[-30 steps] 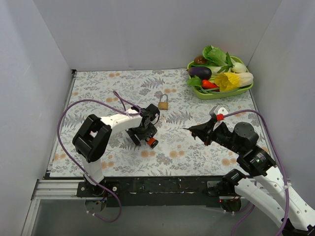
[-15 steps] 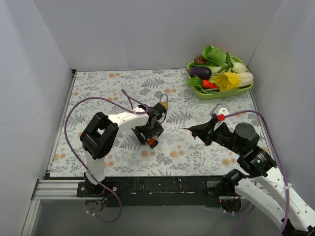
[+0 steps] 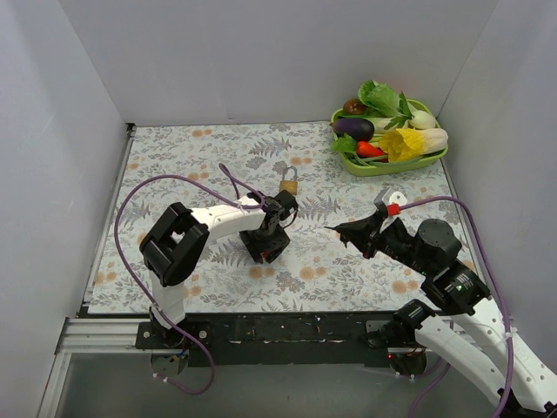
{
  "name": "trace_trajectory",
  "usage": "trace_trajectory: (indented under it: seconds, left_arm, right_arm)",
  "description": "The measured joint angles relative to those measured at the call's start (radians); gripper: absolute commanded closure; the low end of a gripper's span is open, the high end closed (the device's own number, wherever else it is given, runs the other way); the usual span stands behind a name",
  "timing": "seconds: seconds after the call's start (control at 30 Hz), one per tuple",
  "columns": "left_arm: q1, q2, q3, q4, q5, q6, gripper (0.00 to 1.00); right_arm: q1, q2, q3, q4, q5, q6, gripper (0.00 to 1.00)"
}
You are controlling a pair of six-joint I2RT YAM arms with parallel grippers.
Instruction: Unlock with the key
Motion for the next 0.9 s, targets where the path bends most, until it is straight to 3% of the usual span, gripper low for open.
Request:
trace_trajectory:
  seconds: [0.1, 0.3, 0.47, 0.5, 0.53, 0.77, 0.9]
  left_arm:
    - [-0.001, 0.000, 0.000, 0.000, -0.005, 0.000, 0.40]
    - [-0.002, 0.000, -0.001, 0.004, -0.007, 0.000, 0.53]
    - [-0.002, -0.004, -0.007, 0.018, -0.005, 0.002, 0.81]
    - [-0.002, -0.007, -0.010, 0.024, -0.005, 0.003, 0.97]
    - [-0.002, -0.008, -0.011, 0.028, -0.005, 0.002, 1.00]
    - [-0.002, -0.016, -0.011, 0.102, -0.046, 0.001, 1.00]
    - [0.000, -0.047, -0.054, 0.238, -0.100, -0.002, 1.00]
  right_arm:
    - [0.000, 0.000, 0.000, 0.000, 0.000, 0.001, 0.99]
    - [0.000, 0.000, 0.000, 0.000, -0.001, 0.002, 0.99]
    - [0.000, 0.002, 0.000, 0.000, -0.001, 0.002, 0.99]
    - [0.000, 0.004, 0.000, 0.000, -0.001, 0.002, 0.99]
    - [0.000, 0.007, 0.000, 0.000, -0.001, 0.002, 0.99]
    - [0.000, 0.043, 0.000, 0.006, -0.003, 0.014, 0.99]
    - [0.000, 0.077, -0.010, 0.042, -0.016, 0.048, 0.99]
